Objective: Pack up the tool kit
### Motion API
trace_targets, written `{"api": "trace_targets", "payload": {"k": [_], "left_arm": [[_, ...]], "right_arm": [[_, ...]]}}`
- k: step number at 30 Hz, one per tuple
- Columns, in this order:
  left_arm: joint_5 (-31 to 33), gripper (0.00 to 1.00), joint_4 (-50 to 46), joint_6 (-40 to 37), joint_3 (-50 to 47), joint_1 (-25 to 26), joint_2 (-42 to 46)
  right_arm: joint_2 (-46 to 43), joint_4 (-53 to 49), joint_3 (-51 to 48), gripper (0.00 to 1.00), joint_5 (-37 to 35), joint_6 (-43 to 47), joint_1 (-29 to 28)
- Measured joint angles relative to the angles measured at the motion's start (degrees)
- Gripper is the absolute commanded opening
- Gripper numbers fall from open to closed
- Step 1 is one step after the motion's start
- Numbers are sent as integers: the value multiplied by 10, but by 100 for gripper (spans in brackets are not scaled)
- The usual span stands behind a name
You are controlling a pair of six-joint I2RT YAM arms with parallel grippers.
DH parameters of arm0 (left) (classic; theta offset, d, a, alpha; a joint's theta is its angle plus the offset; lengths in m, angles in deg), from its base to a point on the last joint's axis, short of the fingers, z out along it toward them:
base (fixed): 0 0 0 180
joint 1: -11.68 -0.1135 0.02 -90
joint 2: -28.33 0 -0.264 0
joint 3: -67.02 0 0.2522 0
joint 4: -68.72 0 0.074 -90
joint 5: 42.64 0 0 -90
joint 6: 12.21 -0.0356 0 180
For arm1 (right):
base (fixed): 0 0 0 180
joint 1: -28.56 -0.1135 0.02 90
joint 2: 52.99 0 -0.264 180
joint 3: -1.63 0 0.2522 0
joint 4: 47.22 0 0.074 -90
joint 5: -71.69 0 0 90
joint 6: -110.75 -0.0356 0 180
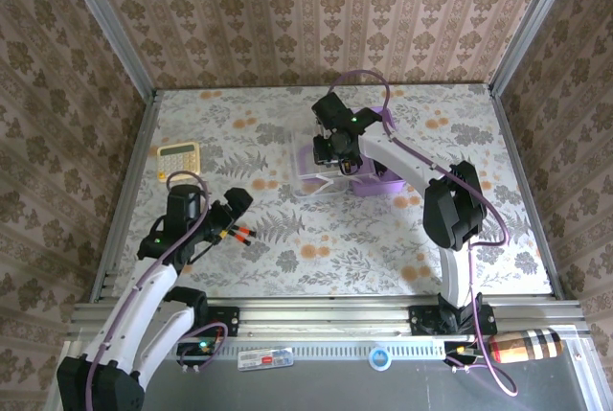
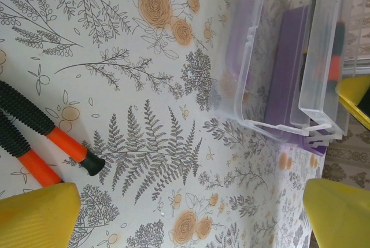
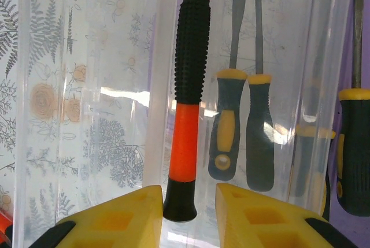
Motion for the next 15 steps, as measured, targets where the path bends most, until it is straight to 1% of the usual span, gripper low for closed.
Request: {"api": "trace_targets", "payload": {"k": [3, 9, 11, 15], "left_arm": [[0, 100, -1, -2, 3, 0, -5], [7, 100, -17, -19, 31, -3, -8], [9, 100, -27, -28, 44, -13, -7], [10, 100, -55, -48, 57, -52, 0]], "right_arm": [[0, 0, 0, 33, 0, 1, 0], [-7, -2, 3, 38, -10, 9, 0], [-17, -6, 3, 39, -16, 14, 2], [-50, -14, 7, 40, -20, 19, 1]]}}
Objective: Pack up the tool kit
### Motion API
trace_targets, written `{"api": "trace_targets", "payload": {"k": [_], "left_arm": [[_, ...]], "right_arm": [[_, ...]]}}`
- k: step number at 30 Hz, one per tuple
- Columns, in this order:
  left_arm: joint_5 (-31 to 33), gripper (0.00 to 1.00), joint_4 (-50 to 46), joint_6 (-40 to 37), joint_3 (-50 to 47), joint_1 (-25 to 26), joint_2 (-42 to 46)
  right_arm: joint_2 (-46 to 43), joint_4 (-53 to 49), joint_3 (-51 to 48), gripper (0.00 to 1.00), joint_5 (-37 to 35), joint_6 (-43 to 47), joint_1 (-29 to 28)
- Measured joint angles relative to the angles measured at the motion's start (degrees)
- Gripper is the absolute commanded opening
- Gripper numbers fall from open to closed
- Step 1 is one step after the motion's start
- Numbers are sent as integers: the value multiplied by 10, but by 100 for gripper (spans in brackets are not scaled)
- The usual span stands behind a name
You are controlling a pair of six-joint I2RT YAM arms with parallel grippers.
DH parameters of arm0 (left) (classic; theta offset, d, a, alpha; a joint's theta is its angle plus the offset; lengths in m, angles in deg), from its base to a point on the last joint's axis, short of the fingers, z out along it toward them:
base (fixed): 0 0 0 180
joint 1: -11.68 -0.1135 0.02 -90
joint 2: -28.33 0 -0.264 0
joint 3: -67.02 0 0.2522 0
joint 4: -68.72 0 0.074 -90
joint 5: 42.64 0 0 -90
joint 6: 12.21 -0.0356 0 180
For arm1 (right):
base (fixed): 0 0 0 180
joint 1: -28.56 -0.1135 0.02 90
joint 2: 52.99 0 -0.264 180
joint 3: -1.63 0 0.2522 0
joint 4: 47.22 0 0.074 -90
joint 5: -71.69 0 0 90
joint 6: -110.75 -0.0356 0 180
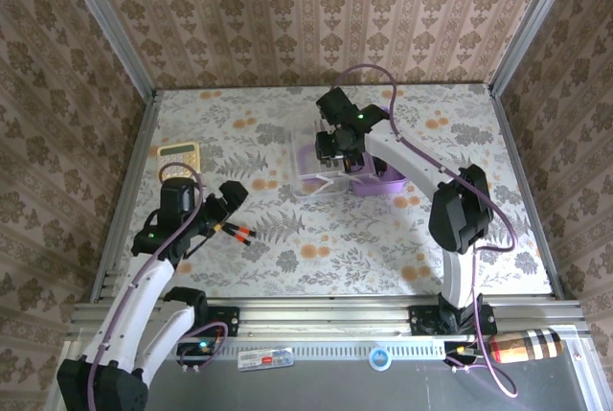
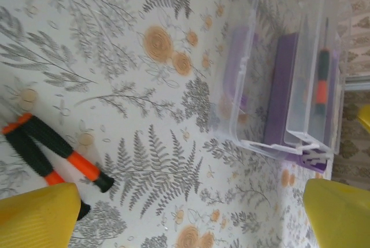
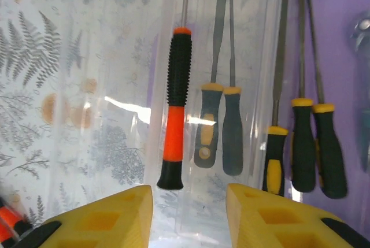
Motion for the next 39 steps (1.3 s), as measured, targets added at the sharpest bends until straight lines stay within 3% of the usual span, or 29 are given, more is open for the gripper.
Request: {"api": "trace_targets", "payload": {"k": [4, 8, 16, 22, 26, 30, 39], "left_arm": [[2, 100, -40, -15, 10, -55, 16], [0, 100, -74, -23, 12, -113, 24], [20, 100, -174, -30, 11, -181, 23], [31, 100, -214, -35, 1, -219, 12], [-10, 100, -197, -50, -20, -231, 12], [-52, 100, -182, -63, -34, -235, 11], [-82, 100, -175, -77, -34, -244, 17]], "right_arm": [[-25, -2, 23, 39, -2, 12, -23], [-25, -6, 56, 40, -5, 22, -88], [75, -20, 139, 45, 35, 33, -224], [193, -40, 189, 45, 56, 33, -243], [242, -48, 196, 45, 41, 41, -250], [265, -52, 196, 44, 21, 52, -258], [282, -51, 200, 45, 11, 58, -276]]}}
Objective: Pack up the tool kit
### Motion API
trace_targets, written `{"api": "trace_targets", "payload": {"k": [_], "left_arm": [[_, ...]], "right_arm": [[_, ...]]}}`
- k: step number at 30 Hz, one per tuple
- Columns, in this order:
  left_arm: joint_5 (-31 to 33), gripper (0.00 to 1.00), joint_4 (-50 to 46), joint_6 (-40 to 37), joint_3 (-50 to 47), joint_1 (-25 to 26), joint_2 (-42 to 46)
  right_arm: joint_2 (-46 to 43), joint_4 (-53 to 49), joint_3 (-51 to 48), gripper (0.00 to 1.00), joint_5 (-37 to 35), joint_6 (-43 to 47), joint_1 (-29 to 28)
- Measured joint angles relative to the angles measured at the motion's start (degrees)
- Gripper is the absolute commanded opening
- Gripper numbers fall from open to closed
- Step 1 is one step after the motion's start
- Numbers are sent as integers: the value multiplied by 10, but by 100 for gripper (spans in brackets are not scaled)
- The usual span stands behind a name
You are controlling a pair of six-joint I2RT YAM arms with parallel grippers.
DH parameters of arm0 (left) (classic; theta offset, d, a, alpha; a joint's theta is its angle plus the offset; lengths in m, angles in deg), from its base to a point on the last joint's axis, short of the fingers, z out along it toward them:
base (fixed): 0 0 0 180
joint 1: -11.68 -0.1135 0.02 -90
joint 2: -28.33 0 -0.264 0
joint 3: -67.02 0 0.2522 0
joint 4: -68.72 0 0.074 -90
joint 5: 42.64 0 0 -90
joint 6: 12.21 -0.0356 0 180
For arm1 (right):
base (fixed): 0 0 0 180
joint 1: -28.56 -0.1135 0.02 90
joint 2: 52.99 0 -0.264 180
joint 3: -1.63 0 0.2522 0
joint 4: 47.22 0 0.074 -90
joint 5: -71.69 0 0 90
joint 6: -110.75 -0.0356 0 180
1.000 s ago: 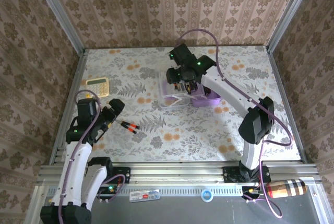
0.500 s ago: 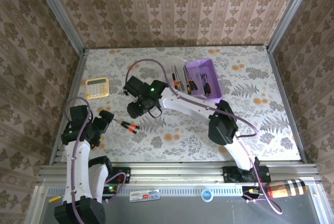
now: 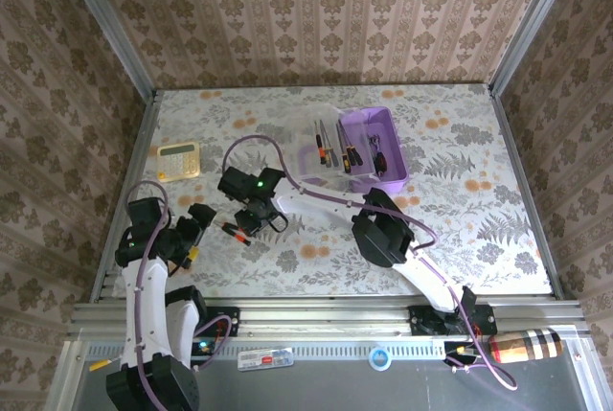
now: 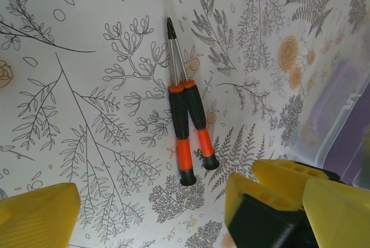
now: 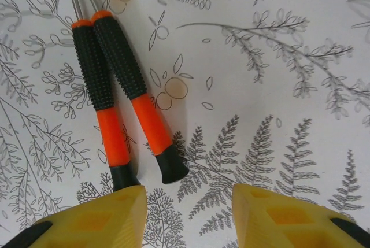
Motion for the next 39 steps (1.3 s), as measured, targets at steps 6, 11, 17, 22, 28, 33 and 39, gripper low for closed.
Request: {"api": "trace_targets", "payload": {"k": [6, 11, 17, 22, 28, 33, 39], "left_arm": [[-8, 100, 0, -6, 0, -2, 1], [-10, 100, -1, -14, 3, -9, 1], [-16, 100, -1, -19, 3, -16, 3], [-22, 100, -3, -26, 8, -23, 4], [-23, 100, -4, -32, 10, -31, 6], [-28, 100, -5, -37, 10, -38, 6], [-33, 100, -5, -40, 10, -45, 5]], "right_arm": [[25, -1, 4, 44, -11, 0, -4], [50, -2, 30, 42, -28, -1, -3], [54, -2, 32, 40, -30, 0, -2], [55, -2, 32, 32, -30, 0, -2], [55, -2, 32, 24, -31, -2, 1], [46, 12, 13, 21, -37, -3, 1], [17, 57, -41, 19, -42, -12, 1]]}}
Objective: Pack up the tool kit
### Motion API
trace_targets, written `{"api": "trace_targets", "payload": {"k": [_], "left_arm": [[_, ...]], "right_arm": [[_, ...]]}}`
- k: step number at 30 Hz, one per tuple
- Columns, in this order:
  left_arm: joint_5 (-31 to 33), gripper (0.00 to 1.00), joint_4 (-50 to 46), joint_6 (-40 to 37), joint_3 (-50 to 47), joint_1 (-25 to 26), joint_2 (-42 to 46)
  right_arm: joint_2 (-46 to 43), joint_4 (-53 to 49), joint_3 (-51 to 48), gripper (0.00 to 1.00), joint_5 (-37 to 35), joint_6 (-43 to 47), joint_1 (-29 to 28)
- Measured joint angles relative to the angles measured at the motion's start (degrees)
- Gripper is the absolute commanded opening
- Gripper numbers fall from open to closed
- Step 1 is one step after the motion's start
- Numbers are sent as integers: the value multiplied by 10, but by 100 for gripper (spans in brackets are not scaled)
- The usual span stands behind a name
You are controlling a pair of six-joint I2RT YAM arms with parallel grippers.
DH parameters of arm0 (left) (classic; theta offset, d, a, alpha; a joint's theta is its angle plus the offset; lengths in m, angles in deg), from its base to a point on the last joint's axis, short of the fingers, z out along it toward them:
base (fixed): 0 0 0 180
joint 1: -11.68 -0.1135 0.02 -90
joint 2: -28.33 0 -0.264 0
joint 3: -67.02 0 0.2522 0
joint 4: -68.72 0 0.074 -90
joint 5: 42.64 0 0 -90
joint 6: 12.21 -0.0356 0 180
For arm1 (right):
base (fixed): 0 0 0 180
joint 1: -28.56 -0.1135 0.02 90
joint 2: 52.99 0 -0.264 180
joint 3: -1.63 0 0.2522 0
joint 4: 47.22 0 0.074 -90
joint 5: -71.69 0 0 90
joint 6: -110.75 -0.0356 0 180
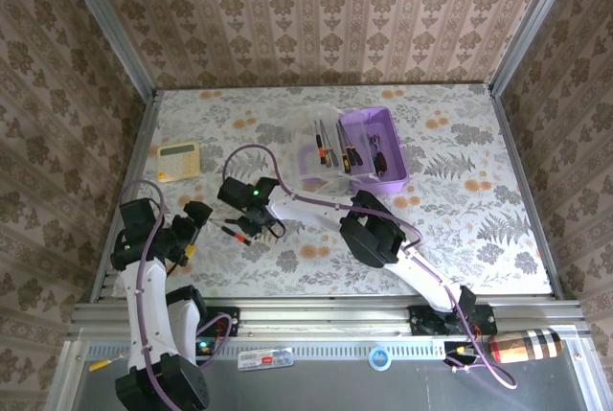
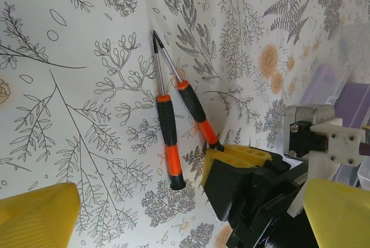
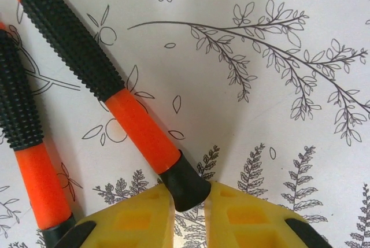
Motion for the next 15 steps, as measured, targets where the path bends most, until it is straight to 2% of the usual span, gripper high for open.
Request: {"api": "trace_targets", "payload": {"k": [15], "left_arm": [[-5, 100, 9, 0, 0, -3, -9]], "right_arm": [[-80, 72, -143, 16, -3, -44, 2]]}}
